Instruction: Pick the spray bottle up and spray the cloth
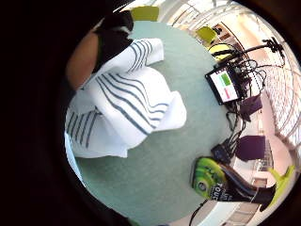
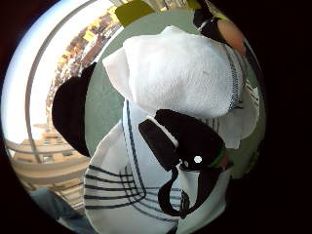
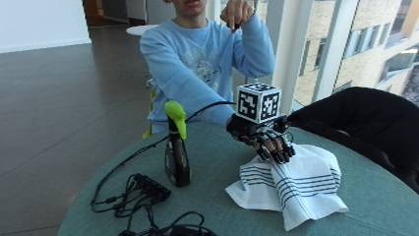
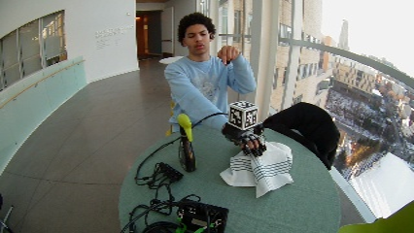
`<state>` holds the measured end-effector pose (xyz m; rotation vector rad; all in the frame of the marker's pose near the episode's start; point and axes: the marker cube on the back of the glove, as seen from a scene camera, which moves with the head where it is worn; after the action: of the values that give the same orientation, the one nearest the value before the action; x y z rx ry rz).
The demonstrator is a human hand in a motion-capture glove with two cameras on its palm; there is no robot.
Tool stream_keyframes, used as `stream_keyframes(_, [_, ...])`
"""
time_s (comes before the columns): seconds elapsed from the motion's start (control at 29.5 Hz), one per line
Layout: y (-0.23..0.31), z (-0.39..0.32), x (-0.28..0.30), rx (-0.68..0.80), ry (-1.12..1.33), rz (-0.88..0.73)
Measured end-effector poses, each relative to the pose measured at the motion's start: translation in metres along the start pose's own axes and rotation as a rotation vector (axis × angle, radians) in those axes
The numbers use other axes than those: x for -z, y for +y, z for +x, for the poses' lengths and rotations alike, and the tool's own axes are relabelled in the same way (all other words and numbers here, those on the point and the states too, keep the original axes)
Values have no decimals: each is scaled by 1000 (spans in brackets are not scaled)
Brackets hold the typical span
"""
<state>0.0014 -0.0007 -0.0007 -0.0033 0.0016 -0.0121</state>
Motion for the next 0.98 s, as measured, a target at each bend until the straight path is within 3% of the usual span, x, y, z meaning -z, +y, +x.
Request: stream_keyframes(0.98, [5, 21, 4, -41, -4, -9])
